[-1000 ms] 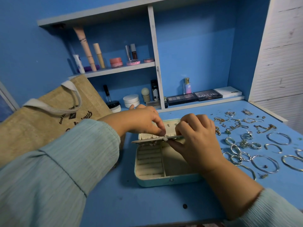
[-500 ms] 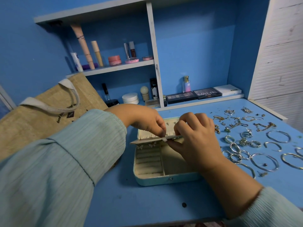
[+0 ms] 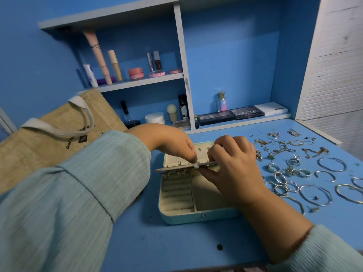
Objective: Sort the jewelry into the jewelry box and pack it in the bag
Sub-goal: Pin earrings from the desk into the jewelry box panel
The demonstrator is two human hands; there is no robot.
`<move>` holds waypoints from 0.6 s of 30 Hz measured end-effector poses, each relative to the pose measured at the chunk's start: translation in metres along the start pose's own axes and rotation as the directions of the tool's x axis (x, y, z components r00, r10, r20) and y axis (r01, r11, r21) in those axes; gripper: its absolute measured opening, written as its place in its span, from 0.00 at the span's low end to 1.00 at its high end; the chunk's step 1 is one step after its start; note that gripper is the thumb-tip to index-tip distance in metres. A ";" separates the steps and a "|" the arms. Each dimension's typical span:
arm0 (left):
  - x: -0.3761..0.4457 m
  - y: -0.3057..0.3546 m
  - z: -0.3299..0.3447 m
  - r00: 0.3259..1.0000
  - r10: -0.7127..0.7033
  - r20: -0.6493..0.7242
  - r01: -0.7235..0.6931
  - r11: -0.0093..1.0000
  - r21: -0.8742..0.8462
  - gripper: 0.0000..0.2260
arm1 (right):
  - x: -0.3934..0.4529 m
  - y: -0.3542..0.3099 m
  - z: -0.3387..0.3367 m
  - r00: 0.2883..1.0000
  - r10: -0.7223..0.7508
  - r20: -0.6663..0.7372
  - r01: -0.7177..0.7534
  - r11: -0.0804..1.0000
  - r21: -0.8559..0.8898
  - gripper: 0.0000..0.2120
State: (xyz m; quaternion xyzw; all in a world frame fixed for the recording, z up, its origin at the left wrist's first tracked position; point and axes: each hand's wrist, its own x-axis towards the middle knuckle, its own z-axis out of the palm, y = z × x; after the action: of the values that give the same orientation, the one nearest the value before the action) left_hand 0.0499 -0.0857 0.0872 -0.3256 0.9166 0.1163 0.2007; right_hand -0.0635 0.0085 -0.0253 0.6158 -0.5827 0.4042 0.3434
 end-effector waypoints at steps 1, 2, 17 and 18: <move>0.000 0.001 0.000 1.000 0.000 -0.007 0.000 1.000 0.015 0.14 | 0.000 0.000 0.000 1.000 0.001 -0.002 -0.001 1.000 0.004 0.15; -0.001 0.002 0.000 1.000 0.005 -0.012 -0.005 1.000 0.025 0.15 | 0.000 0.000 0.000 1.000 0.002 -0.003 -0.002 1.000 0.007 0.15; -0.001 0.002 0.001 0.999 0.011 0.039 -0.011 1.000 -0.013 0.08 | 0.000 -0.001 -0.002 1.000 0.000 0.031 0.000 1.000 -0.014 0.15; -0.002 0.001 0.001 1.000 0.011 0.029 -0.011 1.000 -0.025 0.07 | 0.000 -0.001 -0.002 0.999 0.006 0.032 -0.005 1.000 -0.013 0.15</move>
State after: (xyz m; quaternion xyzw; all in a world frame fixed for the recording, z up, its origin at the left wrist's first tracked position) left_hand 0.0510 -0.0835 0.0872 -0.3213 0.9139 0.1332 0.2092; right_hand -0.0626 0.0105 -0.0242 0.6184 -0.5923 0.3916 0.3368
